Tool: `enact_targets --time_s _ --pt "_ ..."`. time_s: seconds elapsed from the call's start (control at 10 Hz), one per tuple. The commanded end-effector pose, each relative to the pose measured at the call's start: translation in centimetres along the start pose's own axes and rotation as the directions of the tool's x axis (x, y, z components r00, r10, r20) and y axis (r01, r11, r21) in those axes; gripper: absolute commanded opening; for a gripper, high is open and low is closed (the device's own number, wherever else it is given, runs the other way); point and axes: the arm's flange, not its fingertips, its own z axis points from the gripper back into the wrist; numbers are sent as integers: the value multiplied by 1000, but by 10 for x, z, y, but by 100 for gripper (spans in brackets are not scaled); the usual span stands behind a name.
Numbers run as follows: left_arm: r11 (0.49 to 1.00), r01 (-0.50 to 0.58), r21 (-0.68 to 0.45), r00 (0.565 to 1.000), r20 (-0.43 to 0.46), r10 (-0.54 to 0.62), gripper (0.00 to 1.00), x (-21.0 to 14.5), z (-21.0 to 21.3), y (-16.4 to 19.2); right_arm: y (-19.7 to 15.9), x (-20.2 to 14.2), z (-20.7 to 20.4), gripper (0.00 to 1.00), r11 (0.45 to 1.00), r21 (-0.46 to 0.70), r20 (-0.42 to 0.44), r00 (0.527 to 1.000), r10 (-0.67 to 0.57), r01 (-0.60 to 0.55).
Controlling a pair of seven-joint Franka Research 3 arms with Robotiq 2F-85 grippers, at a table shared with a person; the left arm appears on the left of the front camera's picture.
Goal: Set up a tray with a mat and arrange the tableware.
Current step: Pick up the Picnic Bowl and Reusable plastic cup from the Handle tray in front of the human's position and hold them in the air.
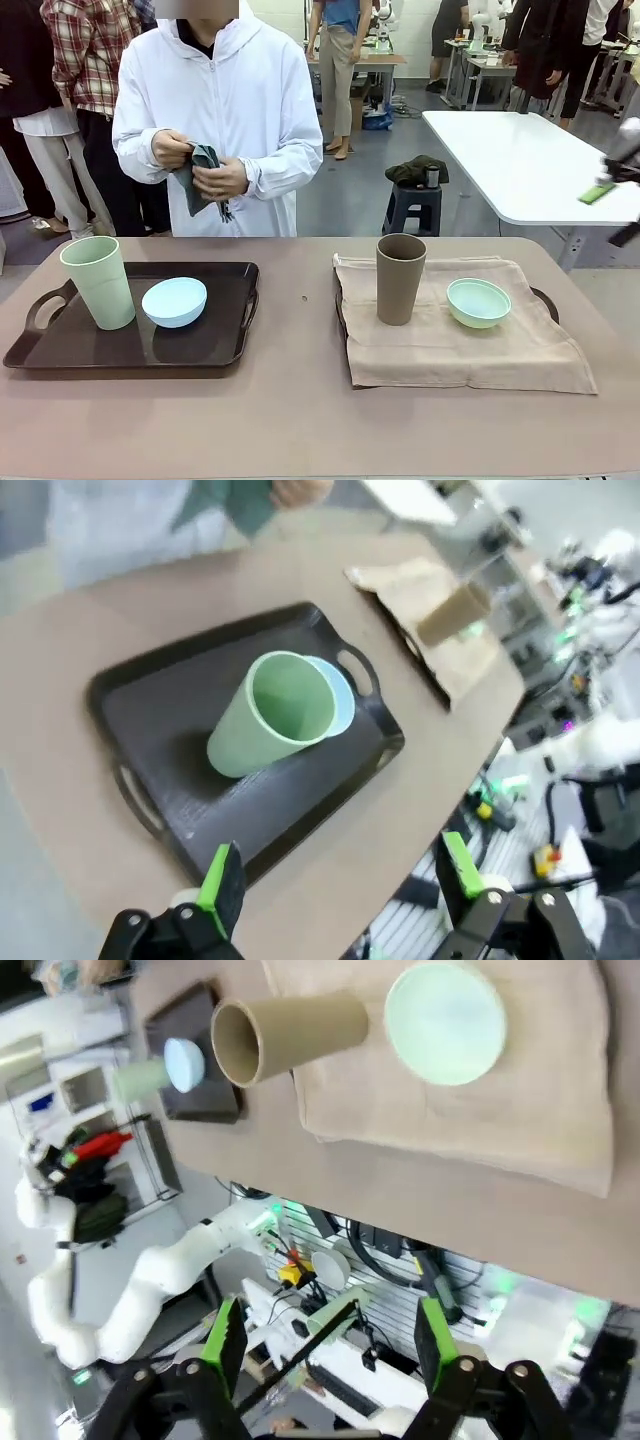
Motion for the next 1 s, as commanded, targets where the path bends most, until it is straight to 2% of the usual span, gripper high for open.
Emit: enact_targets --time_s 0.0,0.1,0.3,0.5,0.6,0.7,0.8,0.9 --pt "974 155 -163 986 -38 -164 100 6 22 20 62 -5 -48 88 988 -139 -2 997 -75 74" --pt "957 196 -213 977 -42 -209 100 14 32 23 97 -2 -68 88 980 -177 19 996 -85 87" --pt "941 266 -209 959 -39 -280 100 30 40 19 166 9 -124 88 954 -270 54 992 -118 128" --pt "935 298 -193 946 -73 -317 100 62 -50 -66 202 39 -174 88 922 -331 130 978 -165 200" --pt "931 304 -201 941 -86 -326 100 75 -82 -94 212 56 -196 88 922 -330 171 973 -154 204" --pt "928 306 -214 939 -93 -331 100 94 -98 -124 223 67 -217 88 928 -341 181 979 -95 153" --pt "922 307 -237 937 -93 -336 100 109 -108 -149 221 61 -216 88 946 -325 74 997 3 21" --pt "922 313 -230 933 -107 -343 100 85 -80 -102 214 48 -213 88 936 -318 151 983 -108 151"
